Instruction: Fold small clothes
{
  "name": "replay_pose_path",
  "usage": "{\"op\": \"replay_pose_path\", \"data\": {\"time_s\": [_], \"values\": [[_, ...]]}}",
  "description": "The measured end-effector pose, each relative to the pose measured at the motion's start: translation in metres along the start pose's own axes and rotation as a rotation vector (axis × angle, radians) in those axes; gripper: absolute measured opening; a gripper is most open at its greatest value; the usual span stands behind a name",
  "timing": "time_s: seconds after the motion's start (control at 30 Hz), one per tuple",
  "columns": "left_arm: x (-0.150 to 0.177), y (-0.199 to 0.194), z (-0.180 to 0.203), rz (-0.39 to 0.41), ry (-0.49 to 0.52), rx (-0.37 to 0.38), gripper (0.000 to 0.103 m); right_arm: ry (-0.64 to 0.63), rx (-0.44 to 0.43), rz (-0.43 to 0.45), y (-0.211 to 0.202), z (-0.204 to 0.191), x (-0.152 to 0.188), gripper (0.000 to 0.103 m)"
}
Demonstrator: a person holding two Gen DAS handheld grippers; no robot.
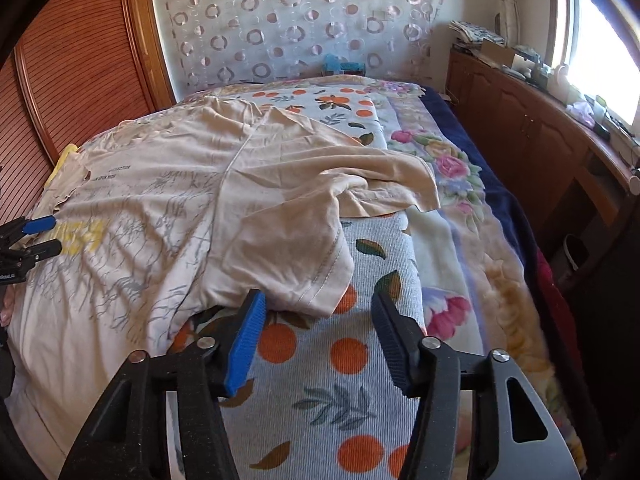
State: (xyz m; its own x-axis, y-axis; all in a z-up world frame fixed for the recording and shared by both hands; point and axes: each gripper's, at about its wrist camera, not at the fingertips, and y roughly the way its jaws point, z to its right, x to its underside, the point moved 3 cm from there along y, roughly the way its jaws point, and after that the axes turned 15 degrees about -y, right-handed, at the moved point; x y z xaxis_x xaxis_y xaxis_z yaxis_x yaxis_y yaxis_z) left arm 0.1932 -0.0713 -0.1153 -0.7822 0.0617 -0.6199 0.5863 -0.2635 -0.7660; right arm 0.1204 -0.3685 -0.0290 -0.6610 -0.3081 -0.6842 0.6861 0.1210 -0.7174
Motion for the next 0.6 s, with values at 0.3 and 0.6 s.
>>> {"op": "replay_pose_path", "data": {"time_s": [0.3, 0.6], "values": [[0.001, 0.0, 0.0, 0.001, 0.001, -0.001, 0.081, -0.02, -0.011, 0.006, 0.012, 0.003, -0.009, 0.015], [0.001, 0.0, 0.0, 0.002, 0.001, -0.001, 0.081, -0.11, -0.025, 0.144, -0.018, -0.024, -0.061, 0.007]]}}
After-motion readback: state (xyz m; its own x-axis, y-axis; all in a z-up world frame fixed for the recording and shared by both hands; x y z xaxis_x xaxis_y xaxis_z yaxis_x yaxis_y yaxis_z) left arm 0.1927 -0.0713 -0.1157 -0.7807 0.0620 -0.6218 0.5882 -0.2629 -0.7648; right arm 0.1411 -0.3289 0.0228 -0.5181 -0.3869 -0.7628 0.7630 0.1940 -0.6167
